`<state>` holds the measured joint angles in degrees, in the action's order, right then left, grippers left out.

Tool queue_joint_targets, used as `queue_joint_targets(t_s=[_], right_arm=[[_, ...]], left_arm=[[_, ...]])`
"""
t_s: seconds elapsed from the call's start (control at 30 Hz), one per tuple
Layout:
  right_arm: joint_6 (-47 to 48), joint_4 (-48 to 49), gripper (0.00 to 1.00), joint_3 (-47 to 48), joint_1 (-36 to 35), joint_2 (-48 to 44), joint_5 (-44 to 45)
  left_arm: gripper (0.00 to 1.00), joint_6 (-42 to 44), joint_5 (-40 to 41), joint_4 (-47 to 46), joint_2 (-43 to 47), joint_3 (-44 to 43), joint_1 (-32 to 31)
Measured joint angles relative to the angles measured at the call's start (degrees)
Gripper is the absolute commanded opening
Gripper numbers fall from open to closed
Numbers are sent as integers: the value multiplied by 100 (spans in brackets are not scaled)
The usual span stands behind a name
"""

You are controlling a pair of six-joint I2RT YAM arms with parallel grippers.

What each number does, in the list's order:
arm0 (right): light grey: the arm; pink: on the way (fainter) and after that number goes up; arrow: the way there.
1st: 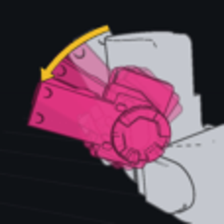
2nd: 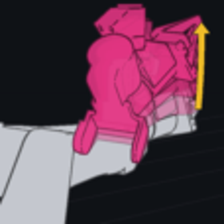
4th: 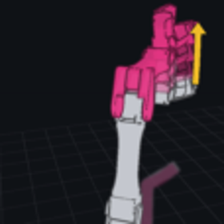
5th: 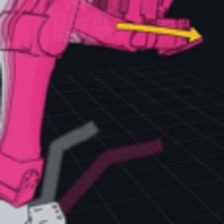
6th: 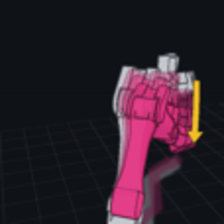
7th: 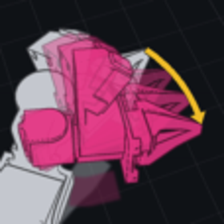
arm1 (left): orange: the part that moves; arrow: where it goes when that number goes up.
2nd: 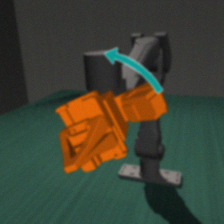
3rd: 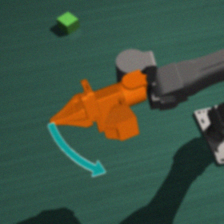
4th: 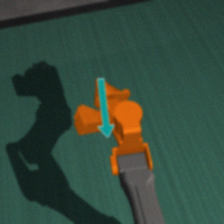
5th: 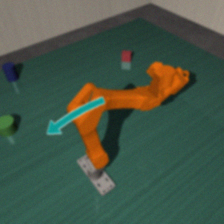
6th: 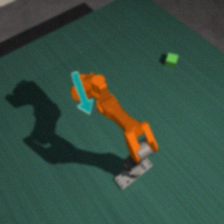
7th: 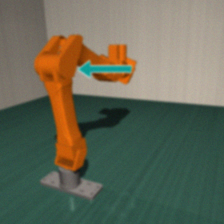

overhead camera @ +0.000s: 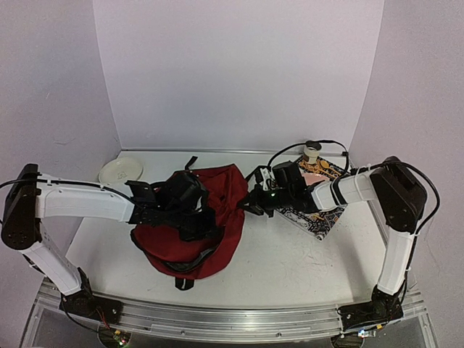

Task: Pack the student bag
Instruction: Zip the largest pocket of the bag in the student bag, then hold the student bag at the center of the board.

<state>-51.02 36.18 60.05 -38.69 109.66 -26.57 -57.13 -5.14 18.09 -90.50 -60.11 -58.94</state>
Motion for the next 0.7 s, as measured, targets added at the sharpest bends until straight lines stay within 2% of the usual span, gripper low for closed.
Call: queue_joint_targets(t_s=[0.27, 0.37, 0.5, 0.6, 0.7], right_arm=[[190, -375, 3, 841, 329, 586, -67], [282, -587, 11, 1054, 391, 691, -119], [401, -792, 29, 1239, 450, 693, -82], [466, -856, 40, 1153, 547, 557, 17], [448, -986, 45, 808, 599, 107, 152]], left_arm=[[0, 2, -366, 136, 596, 456, 8], [0, 4, -355, 184, 719, 638, 21], [0, 41, -359, 300, 727, 650, 17], [0, 160, -380, 478, 519, 375, 6], [0, 312, -391, 538, 188, -93, 0]])
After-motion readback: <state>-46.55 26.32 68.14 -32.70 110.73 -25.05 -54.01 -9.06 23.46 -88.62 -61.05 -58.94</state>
